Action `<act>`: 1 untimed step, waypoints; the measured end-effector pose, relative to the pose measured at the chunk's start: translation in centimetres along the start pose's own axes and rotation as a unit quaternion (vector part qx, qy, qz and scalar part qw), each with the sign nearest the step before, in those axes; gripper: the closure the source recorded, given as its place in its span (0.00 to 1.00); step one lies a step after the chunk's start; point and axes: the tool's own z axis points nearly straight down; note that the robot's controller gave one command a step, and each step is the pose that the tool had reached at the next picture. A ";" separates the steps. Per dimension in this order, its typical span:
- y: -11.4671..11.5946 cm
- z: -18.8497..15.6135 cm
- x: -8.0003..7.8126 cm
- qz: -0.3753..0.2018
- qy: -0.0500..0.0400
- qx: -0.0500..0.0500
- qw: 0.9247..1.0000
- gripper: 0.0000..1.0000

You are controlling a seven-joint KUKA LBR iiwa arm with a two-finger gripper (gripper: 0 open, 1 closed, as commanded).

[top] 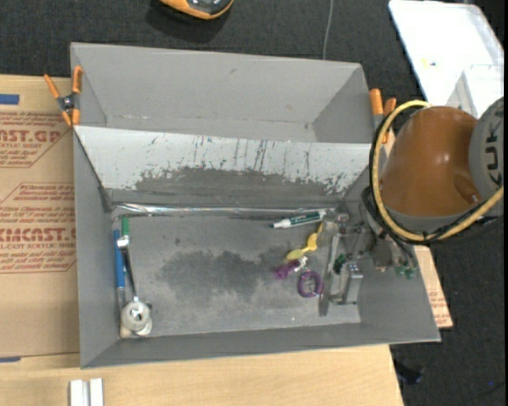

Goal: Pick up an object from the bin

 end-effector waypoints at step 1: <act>0.0 -0.3 -0.2 0.000 -0.003 0.000 1.000 0.00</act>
Offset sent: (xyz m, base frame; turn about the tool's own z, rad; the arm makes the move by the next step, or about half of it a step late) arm 0.0238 0.0002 -0.0146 -0.0672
